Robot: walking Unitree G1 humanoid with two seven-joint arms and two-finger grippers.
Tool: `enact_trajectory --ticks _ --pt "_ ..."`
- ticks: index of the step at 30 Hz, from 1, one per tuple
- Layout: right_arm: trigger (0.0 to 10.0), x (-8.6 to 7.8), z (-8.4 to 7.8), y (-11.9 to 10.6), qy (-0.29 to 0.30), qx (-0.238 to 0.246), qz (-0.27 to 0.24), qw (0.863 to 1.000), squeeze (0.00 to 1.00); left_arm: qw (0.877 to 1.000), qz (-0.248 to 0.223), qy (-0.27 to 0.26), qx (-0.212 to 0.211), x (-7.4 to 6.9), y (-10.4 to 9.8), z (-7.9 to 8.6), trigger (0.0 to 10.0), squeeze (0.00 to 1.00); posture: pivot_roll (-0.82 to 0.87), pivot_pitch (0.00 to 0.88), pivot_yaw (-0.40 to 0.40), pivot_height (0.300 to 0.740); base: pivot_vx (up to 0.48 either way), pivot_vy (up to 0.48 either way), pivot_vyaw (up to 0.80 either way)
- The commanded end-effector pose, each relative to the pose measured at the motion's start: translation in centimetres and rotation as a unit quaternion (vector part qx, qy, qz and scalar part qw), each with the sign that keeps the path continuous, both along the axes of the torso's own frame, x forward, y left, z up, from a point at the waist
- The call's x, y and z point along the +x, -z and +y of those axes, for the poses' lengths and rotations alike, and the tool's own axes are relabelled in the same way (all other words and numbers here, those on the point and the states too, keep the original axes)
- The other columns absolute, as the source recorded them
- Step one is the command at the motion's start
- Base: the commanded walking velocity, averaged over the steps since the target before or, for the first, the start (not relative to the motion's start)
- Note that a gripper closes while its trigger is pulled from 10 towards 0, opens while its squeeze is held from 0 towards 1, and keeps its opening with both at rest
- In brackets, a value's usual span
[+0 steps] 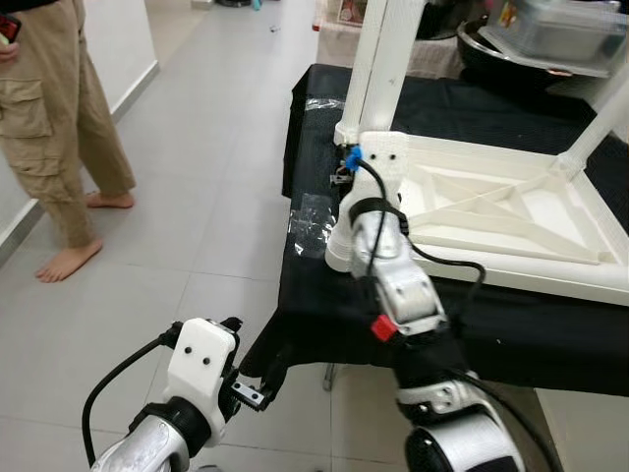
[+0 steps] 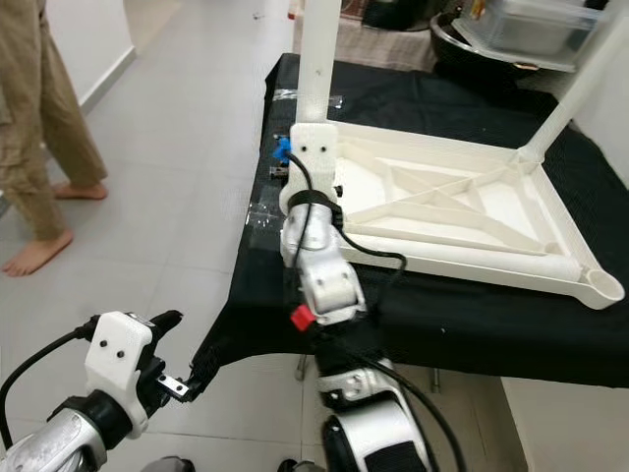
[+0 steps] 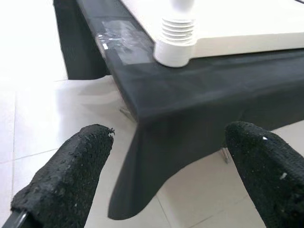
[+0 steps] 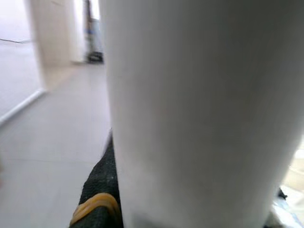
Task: Building children table
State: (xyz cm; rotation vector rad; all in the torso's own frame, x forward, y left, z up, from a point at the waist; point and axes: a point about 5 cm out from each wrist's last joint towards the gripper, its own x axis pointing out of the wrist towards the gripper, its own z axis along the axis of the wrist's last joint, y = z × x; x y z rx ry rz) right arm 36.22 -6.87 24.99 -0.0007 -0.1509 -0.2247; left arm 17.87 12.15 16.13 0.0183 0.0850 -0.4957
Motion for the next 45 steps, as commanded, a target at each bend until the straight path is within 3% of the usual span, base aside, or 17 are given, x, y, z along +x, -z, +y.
enact_trajectory --ticks 1,4,6,13,18,27,29,30,31,34,36,38,41,45 --pt "10.0 0.3 -1.8 4.3 0.063 0.039 0.100 0.992 0.00 1.000 0.011 0.001 0.007 0.0 0.5 0.1 10.0 0.00 0.13 0.205 -0.118 0.740 0.000 0.000 0.00" --pt "10.0 0.4 -1.9 4.5 0.081 0.058 0.111 0.989 0.00 1.000 0.011 0.001 0.006 0.0 0.5 0.0 10.0 0.00 0.13 0.205 -0.118 0.740 0.000 0.000 0.00" --pt "10.0 0.4 -2.8 4.9 0.136 0.096 0.127 0.978 0.00 1.000 0.010 0.004 0.009 0.0 0.6 0.0 10.0 0.00 0.13 0.206 -0.122 0.740 0.000 0.000 0.00" --pt "10.0 0.3 -3.9 4.6 0.217 0.102 0.120 0.963 0.00 1.000 0.009 0.002 0.009 0.0 0.5 0.1 10.0 0.00 0.13 0.206 -0.123 0.740 0.000 0.000 0.00" --pt "10.0 -0.8 -4.9 5.7 0.328 0.123 0.148 0.925 0.00 1.000 0.006 0.003 0.012 0.2 0.4 0.1 10.0 0.00 0.14 0.214 -0.122 0.740 0.000 0.000 0.00" --pt "10.0 -0.7 -5.3 5.9 0.353 0.158 0.141 0.911 0.00 1.000 0.004 0.004 0.013 0.2 0.3 0.1 10.0 0.00 0.15 0.217 -0.122 0.740 0.000 0.000 0.00" --pt "10.0 -0.4 -6.6 6.0 0.386 0.174 0.139 0.895 0.00 1.000 -0.004 0.009 0.008 0.4 -0.1 -0.3 10.0 0.00 0.16 0.220 -0.116 0.740 0.000 0.000 0.00" --pt "10.0 -0.1 -8.6 5.9 0.423 0.188 0.131 0.877 0.00 1.000 -0.012 0.018 0.002 0.6 -0.6 -1.1 10.0 0.00 0.17 0.218 -0.111 0.740 0.000 0.000 0.00" --pt "10.0 -0.1 -8.6 5.9 0.423 0.188 0.131 0.877 0.00 1.000 -0.012 0.018 0.002 0.6 -0.6 -1.1 10.0 0.00 0.17 0.218 -0.111 0.740 0.000 0.000 0.00" --pt "10.0 -0.3 -11.0 5.5 0.469 0.165 0.119 0.859 0.00 0.998 -0.020 0.053 -0.018 0.6 -1.2 -2.4 10.0 0.00 0.17 0.216 -0.097 0.740 0.000 0.000 0.00" --pt "10.0 -0.5 -11.6 5.5 0.481 0.159 0.118 0.854 0.00 0.997 -0.023 0.070 -0.022 0.5 -1.4 -2.8 10.0 0.00 0.17 0.216 -0.097 0.740 0.000 0.000 0.00" --pt "10.0 -0.9 -12.2 5.5 0.493 0.166 0.120 0.846 0.00 0.989 -0.022 0.141 -0.033 -0.2 -1.8 -4.3 10.0 0.00 0.16 0.213 -0.088 0.740 0.000 0.000 0.00" --pt "10.0 -1.1 -12.2 5.8 0.499 0.179 0.125 0.838 0.00 0.982 -0.020 0.184 -0.023 -0.7 -1.5 -5.1 10.0 0.00 0.16 0.211 -0.081 0.740 0.000 0.000 0.00" --pt "10.0 -1.1 -11.8 6.3 0.499 0.198 0.137 0.832 0.00 0.983 -0.015 0.185 -0.011 -0.7 -1.0 -5.0 10.0 0.00 0.16 0.204 -0.076 0.740 0.000 0.000 0.00"
